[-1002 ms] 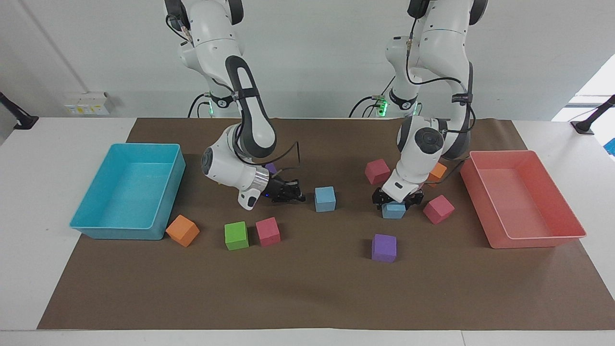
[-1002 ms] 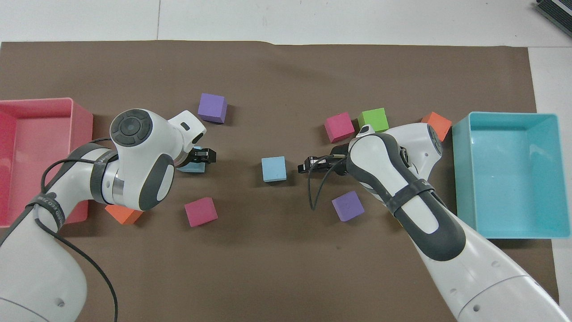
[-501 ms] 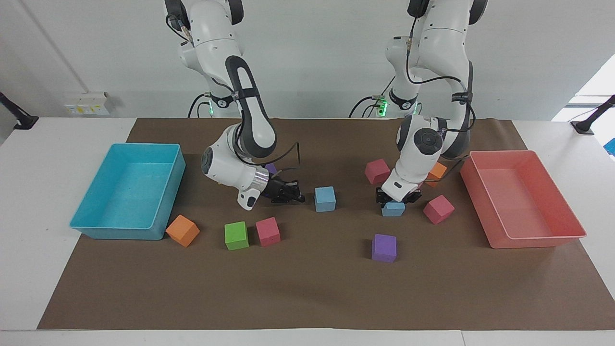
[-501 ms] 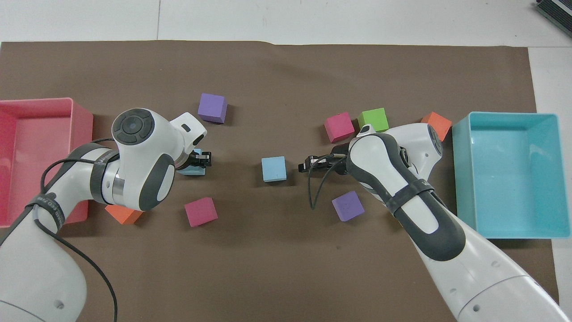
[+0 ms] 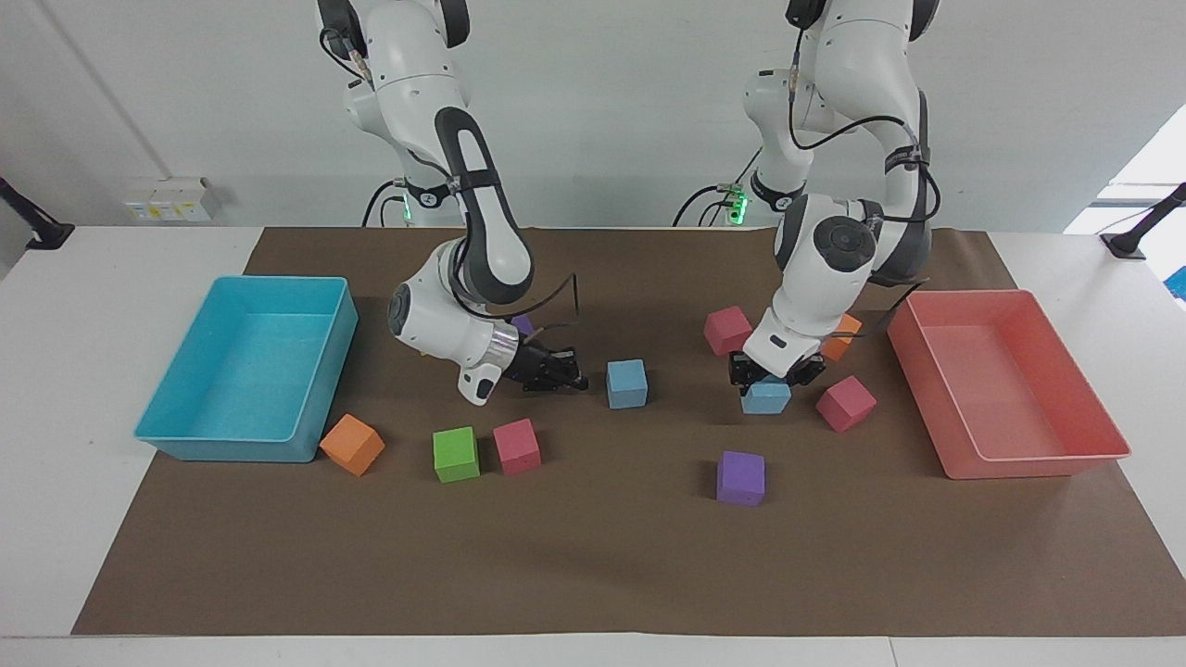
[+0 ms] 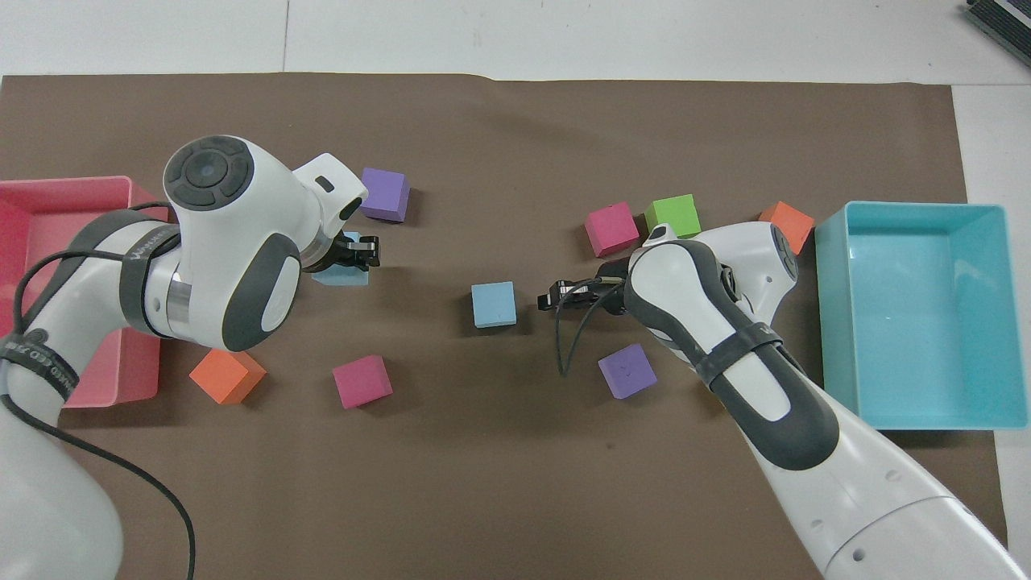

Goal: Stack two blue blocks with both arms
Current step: 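Carry the held cube with the left gripper above the centered blue cube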

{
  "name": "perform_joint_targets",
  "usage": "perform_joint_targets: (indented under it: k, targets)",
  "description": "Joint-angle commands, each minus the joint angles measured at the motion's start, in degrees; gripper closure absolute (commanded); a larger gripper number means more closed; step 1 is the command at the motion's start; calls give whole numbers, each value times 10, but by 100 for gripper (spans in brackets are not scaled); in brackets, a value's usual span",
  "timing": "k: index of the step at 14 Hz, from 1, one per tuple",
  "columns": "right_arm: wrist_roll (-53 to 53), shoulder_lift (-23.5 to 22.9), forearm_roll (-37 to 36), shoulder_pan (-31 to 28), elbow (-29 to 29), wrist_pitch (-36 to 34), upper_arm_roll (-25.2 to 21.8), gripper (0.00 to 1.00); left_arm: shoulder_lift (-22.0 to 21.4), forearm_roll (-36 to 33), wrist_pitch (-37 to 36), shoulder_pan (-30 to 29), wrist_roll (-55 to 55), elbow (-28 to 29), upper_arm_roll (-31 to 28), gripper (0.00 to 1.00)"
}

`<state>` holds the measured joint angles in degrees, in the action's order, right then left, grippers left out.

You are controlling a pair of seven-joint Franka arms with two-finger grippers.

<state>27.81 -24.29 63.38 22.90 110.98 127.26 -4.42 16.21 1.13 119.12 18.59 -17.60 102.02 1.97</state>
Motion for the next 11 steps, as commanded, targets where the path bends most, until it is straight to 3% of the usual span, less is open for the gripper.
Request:
perform_joint_targets:
  k: [1,4,11]
  targets:
    - [-5,7,17,0,7,14,4,100,12,-36,-32,57,-95,-52,-10,100]
    - [-5,7,17,0,7,14,4,100,32,-20,-32,93,-148,-94,-7,100]
    - [-5,7,17,0,6,14,5,100,35,12,-6,137,-225,-90,-6,100]
